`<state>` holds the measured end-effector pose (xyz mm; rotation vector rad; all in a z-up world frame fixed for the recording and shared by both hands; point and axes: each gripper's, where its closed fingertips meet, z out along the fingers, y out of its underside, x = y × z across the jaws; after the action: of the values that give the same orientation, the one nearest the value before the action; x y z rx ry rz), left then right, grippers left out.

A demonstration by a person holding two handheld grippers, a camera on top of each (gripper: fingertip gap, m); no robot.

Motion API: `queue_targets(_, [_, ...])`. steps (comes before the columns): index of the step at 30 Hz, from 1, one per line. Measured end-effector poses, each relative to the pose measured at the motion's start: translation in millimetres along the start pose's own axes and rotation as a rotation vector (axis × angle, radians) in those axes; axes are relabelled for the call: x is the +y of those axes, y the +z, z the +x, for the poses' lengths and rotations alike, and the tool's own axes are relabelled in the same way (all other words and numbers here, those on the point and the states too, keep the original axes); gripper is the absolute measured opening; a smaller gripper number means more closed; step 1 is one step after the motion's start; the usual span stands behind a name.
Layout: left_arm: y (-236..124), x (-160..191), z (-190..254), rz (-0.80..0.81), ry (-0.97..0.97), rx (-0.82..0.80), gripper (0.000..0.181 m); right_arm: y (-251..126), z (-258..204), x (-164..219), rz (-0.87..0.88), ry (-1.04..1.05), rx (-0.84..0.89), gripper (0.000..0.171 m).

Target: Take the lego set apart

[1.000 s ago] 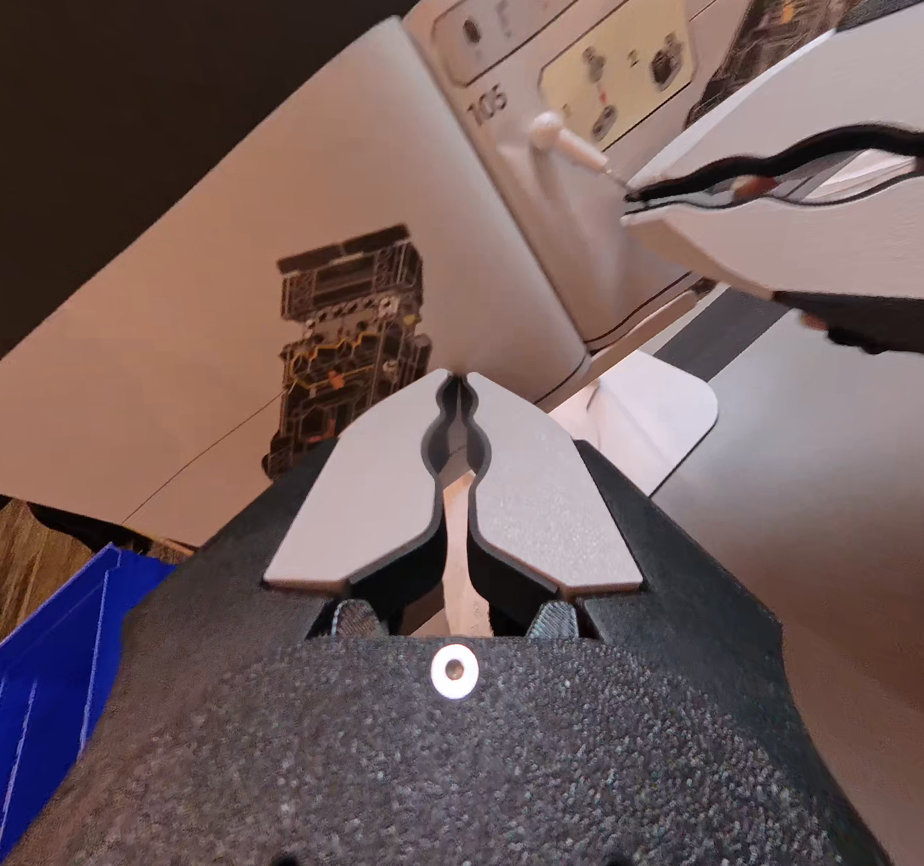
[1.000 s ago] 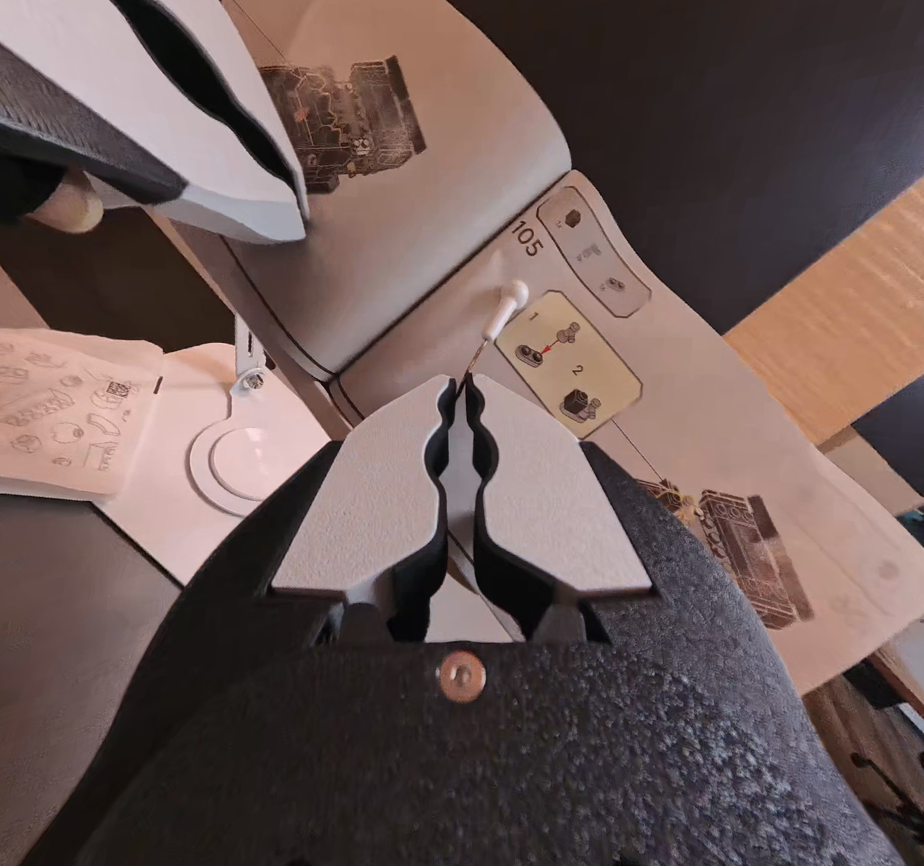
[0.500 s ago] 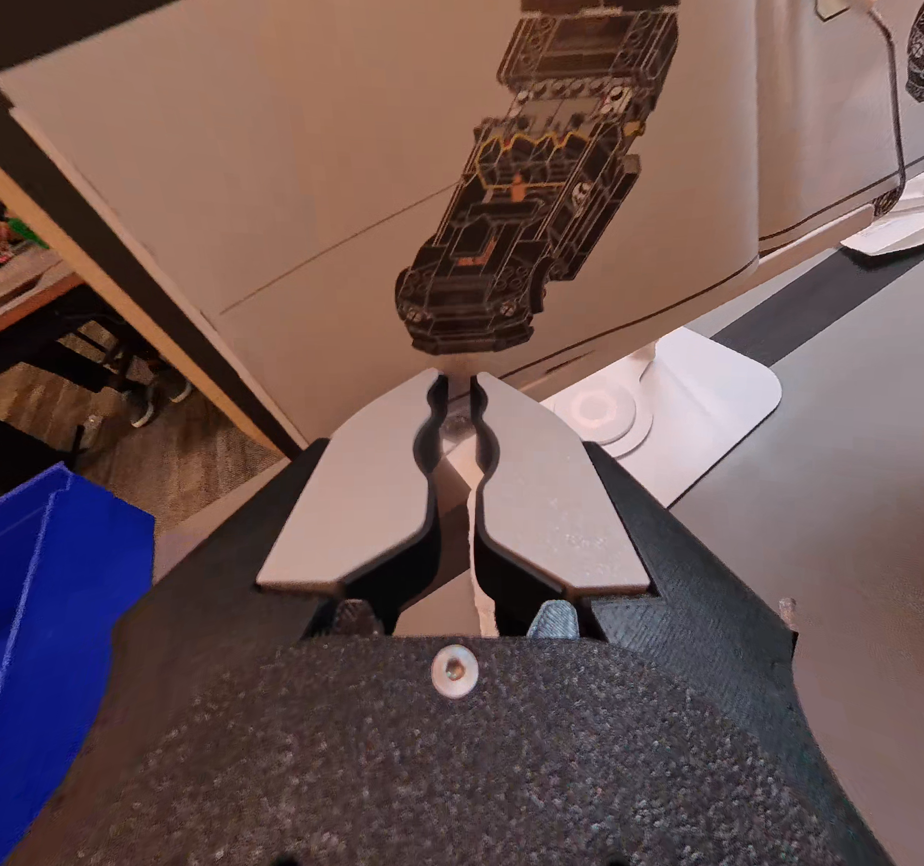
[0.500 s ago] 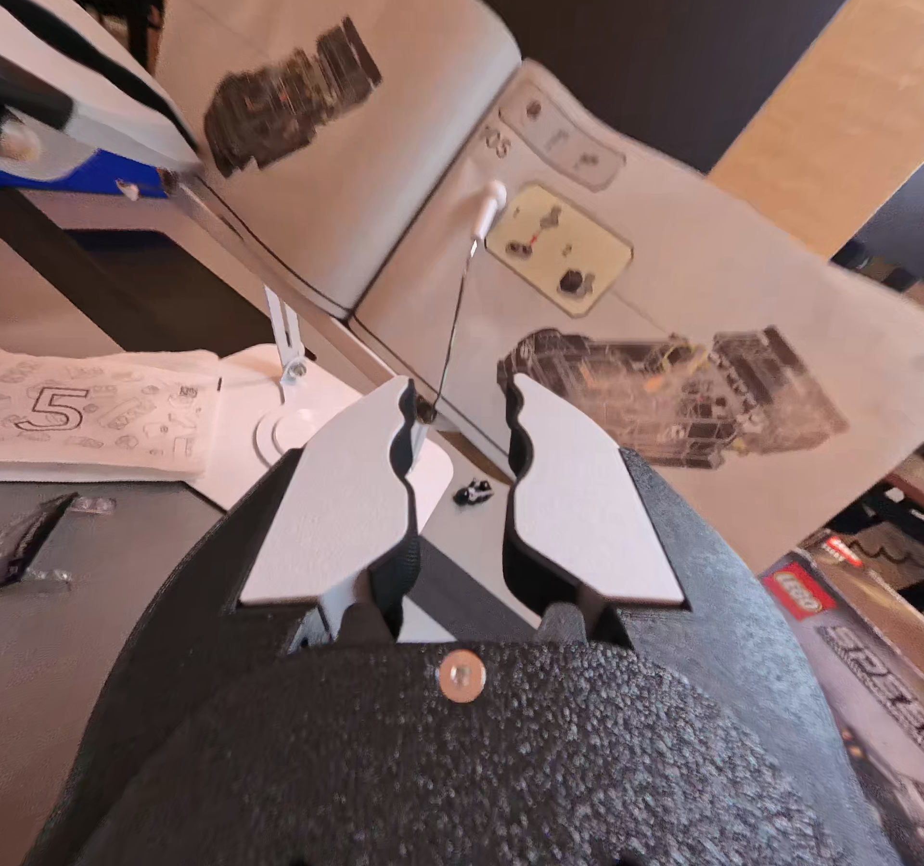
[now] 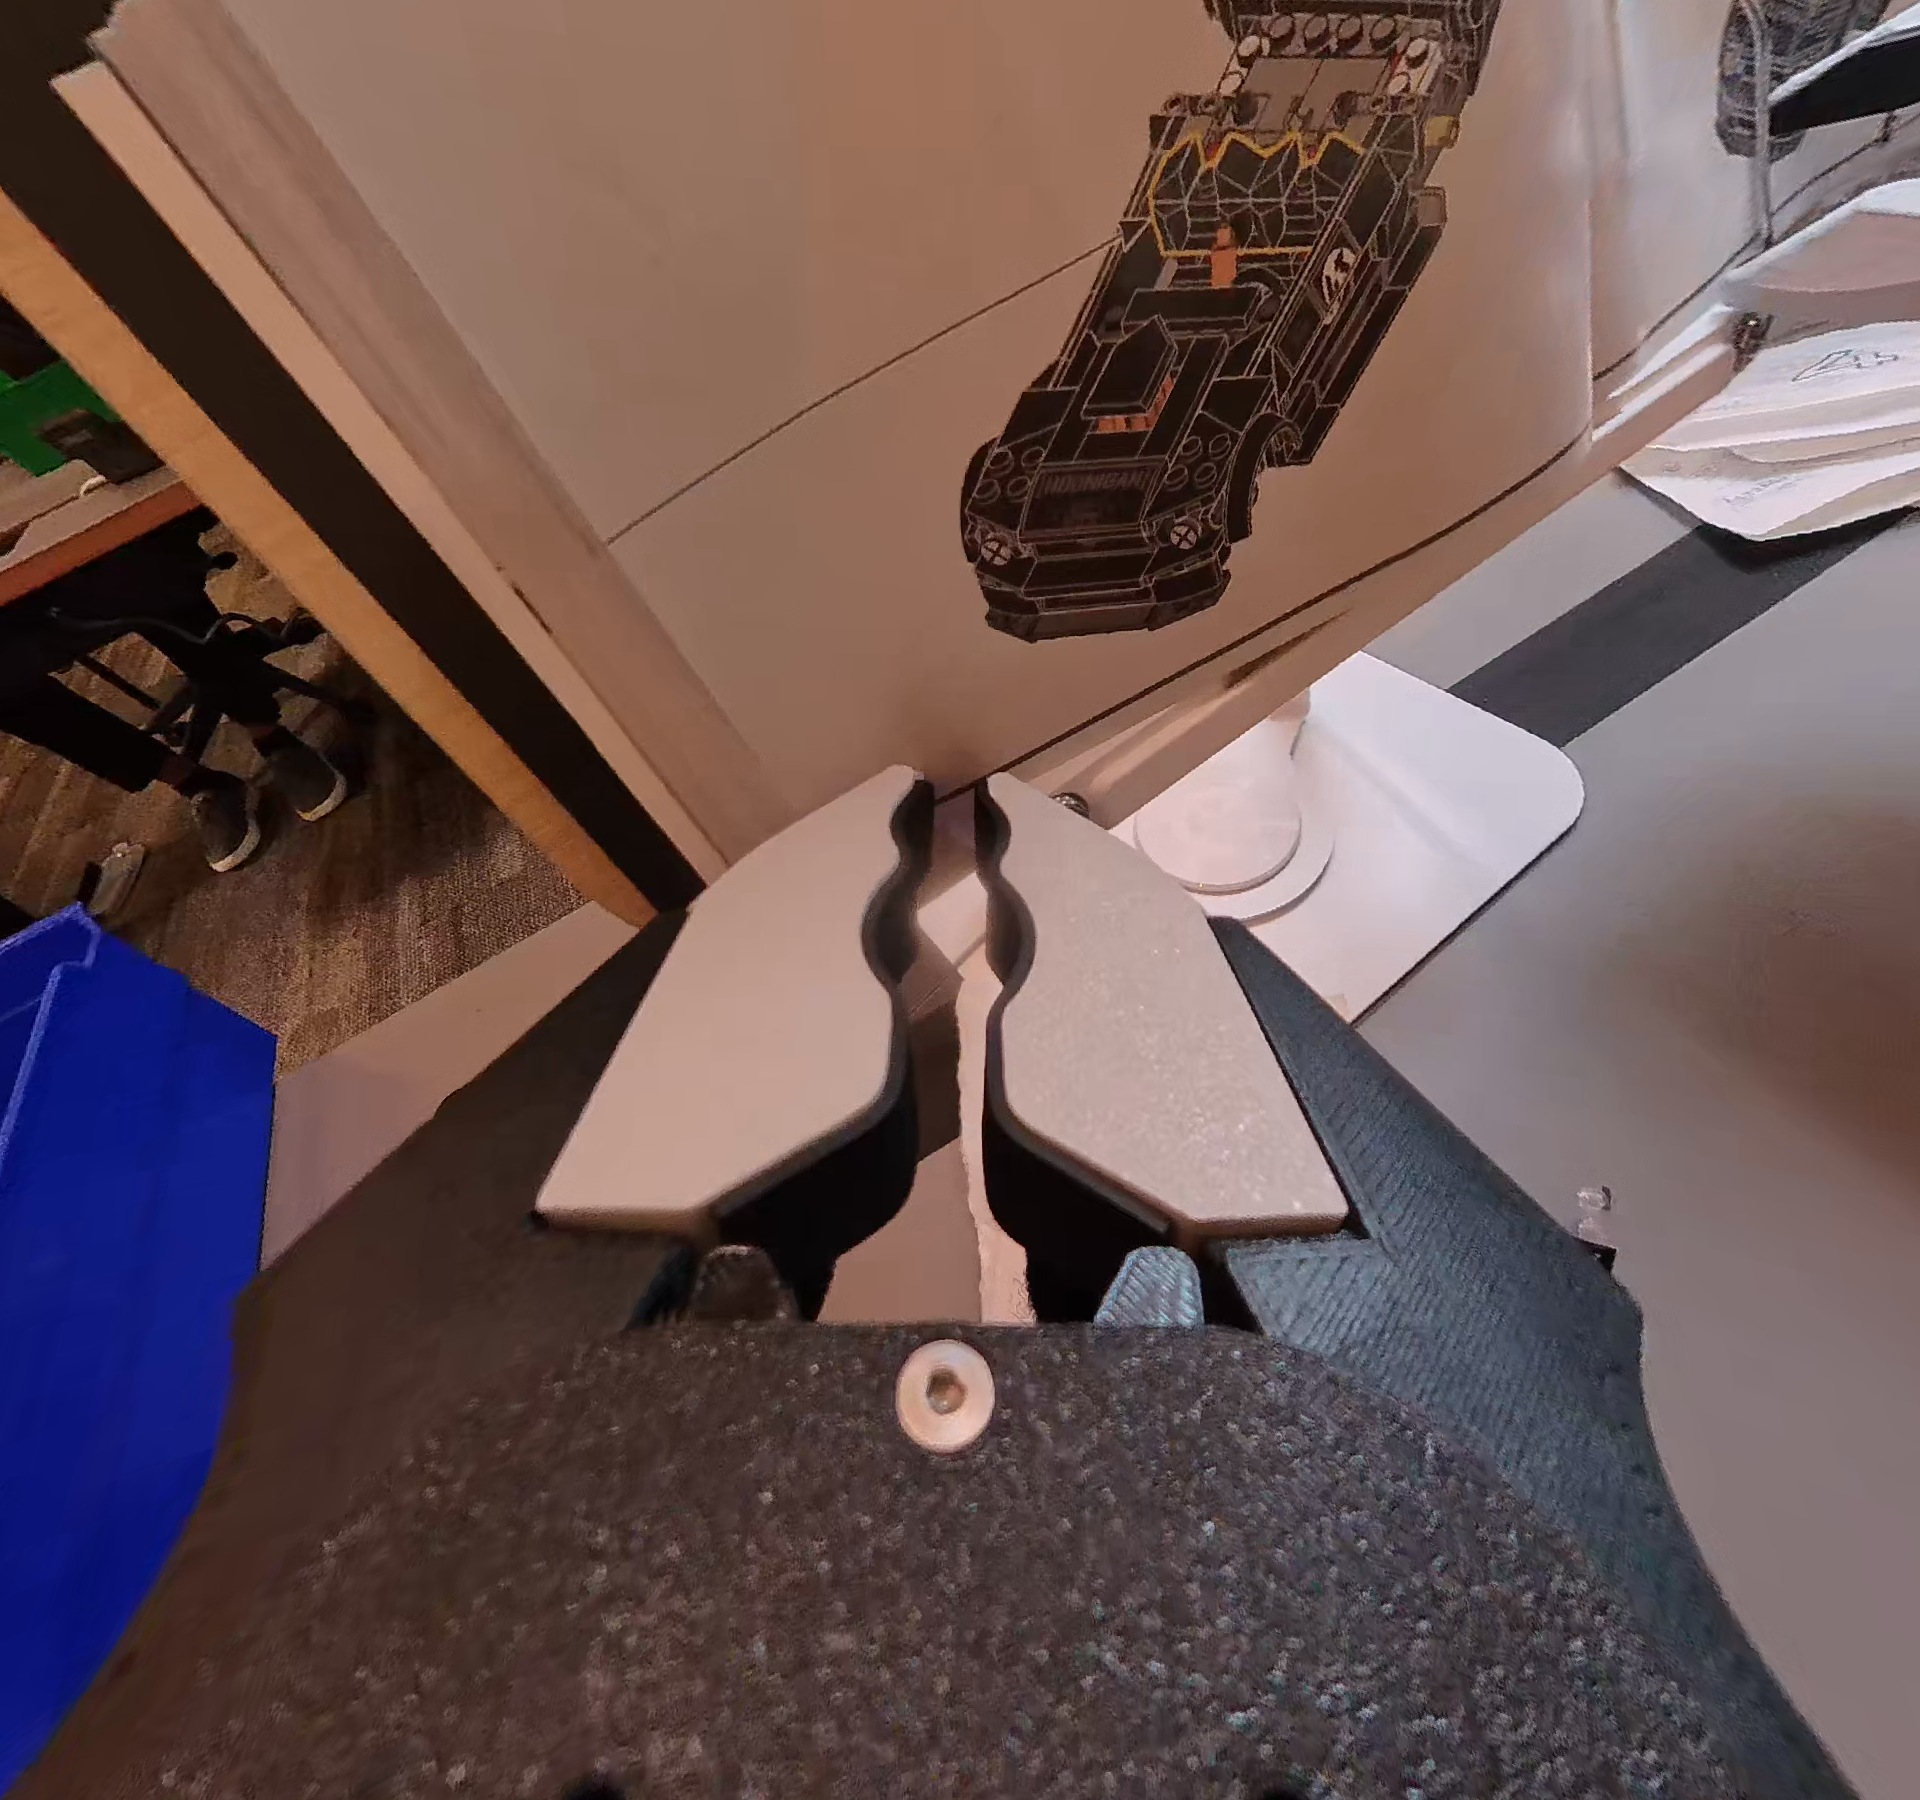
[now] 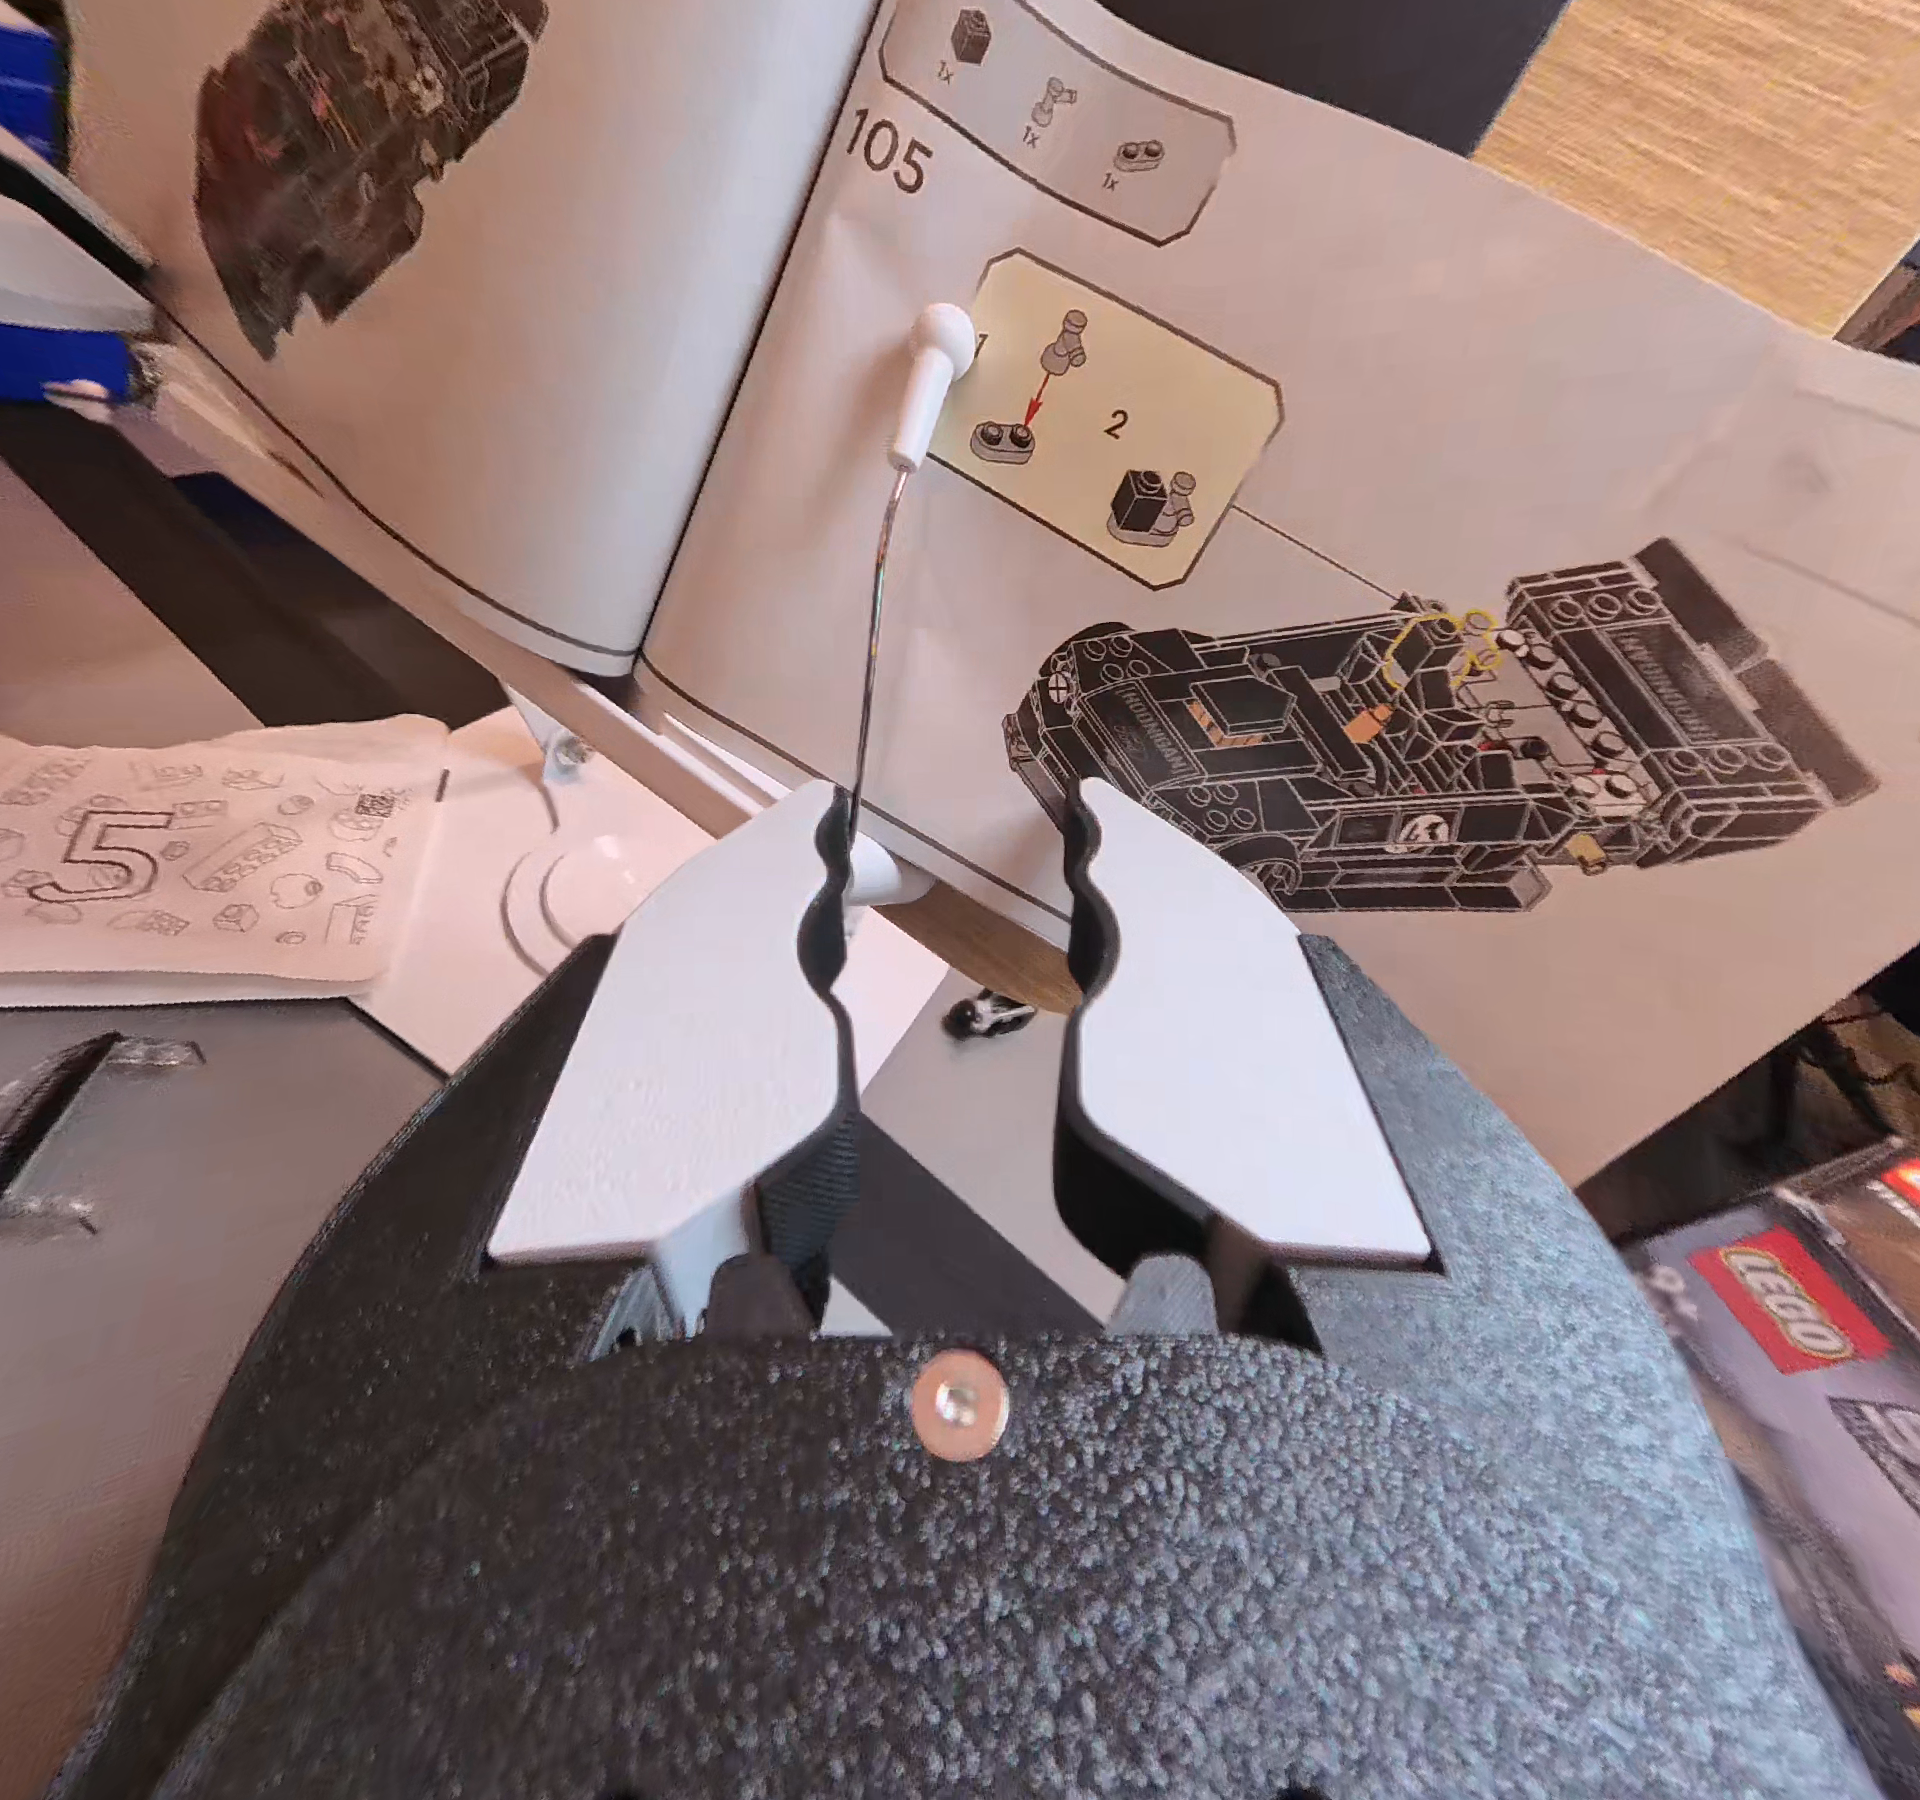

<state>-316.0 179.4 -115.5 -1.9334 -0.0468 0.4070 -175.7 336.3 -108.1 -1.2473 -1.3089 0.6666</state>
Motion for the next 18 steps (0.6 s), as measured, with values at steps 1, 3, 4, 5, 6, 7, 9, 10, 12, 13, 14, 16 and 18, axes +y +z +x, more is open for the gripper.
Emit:
queue_targets(1, [-1.0,-0.5,1.6,0.001,0.001,0.004,0.006,2.2,1.9,0.7,-0.002,-0.015,0.007,0.040])
queue_targets(3, [-2.6,-0.5,5.1,-0.003,0.002,0.013,0.008,4.4,3.1,1.1,-0.009,-0.007,0.006,0.041])
queue_targets(4, [-3.3,-0.4,6.4,-0.003,0.005,0.014,0.009,3.5,2.1,0.7,-0.017,0.003,0.000,0.042])
queue_targets(5, [-3.8,-0.1,7.9,-0.002,0.008,0.016,0.011,1.3,0.7,-0.5,-0.017,0.013,-0.004,0.045])
queue_targets(6, [-4.8,0.0,9.5,0.000,0.008,0.019,0.013,-1.9,-1.8,-2.6,-0.007,0.020,-0.008,0.046])
queue_targets(7, [-6.8,-0.4,12.0,0.002,0.008,0.027,0.015,-6.6,-5.2,-5.1,0.005,0.024,-0.016,0.047])
queue_targets(9, [-15.1,-5.0,19.2,0.023,0.007,0.044,0.015,-19.7,-14.4,-9.3,0.025,0.020,-0.035,0.051])
queue_targets(10, [-21.3,-8.2,23.9,0.037,0.007,0.052,0.015,-27.6,-19.6,-10.1,0.029,0.016,-0.047,0.053])
queue_targets(12, [-36.9,-15.1,40.8,0.062,0.002,0.100,0.017,-47.3,-31.8,-10.3,0.028,0.024,-0.091,0.053])
queue_targets(13, [-46.2,-18.2,53.0,0.068,0.004,0.135,0.021,-59.2,-39.1,-9.0,0.018,0.034,-0.123,0.054])
queue_targets(14, [-56.8,-21.1,67.7,0.073,0.015,0.176,0.024,-72.4,-47.1,-6.5,-0.001,0.041,-0.161,0.052])
queue_targets(16, [-81.1,-23.4,107.2,0.080,0.029,0.293,0.030,-101.6,-66.7,4.6,-0.073,0.049,-0.257,0.044])
queue_targets(18, [-105.3,-14.0,152.7,0.064,0.046,0.425,0.038,-134.2,-89.6,21.9,-0.167,0.061,-0.363,0.041])
